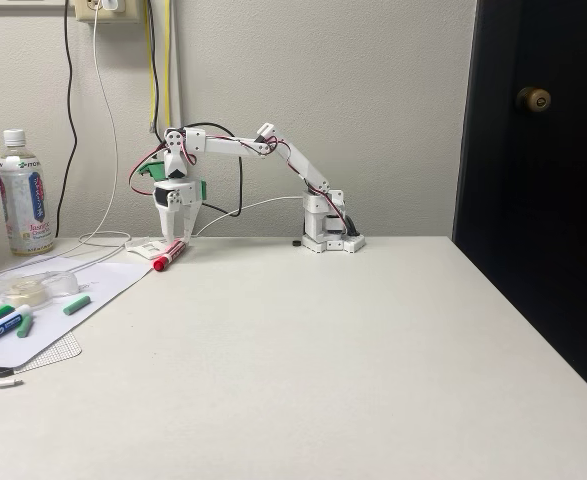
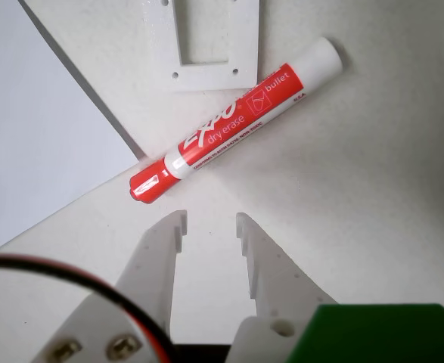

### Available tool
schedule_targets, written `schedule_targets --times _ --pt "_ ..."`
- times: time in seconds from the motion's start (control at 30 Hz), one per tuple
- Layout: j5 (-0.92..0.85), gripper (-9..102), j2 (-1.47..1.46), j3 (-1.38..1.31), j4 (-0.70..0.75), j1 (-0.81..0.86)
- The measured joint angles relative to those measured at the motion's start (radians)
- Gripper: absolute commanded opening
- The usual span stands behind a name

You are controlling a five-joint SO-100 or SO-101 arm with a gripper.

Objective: Pick up the red marker.

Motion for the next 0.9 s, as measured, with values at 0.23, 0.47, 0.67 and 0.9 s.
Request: schedule_targets --times 0.23,0.47,0.67,0.9 --pt "-0.021 23 0.0 0.0 0.0 0.037" --pt "-0.055 36 -0.023 -0.002 0.0 0.081" --pt "-0.055 51 -0.064 0.0 0.0 0.101" --pt "-0.038 53 -0.084 -0.002 0.0 0.104"
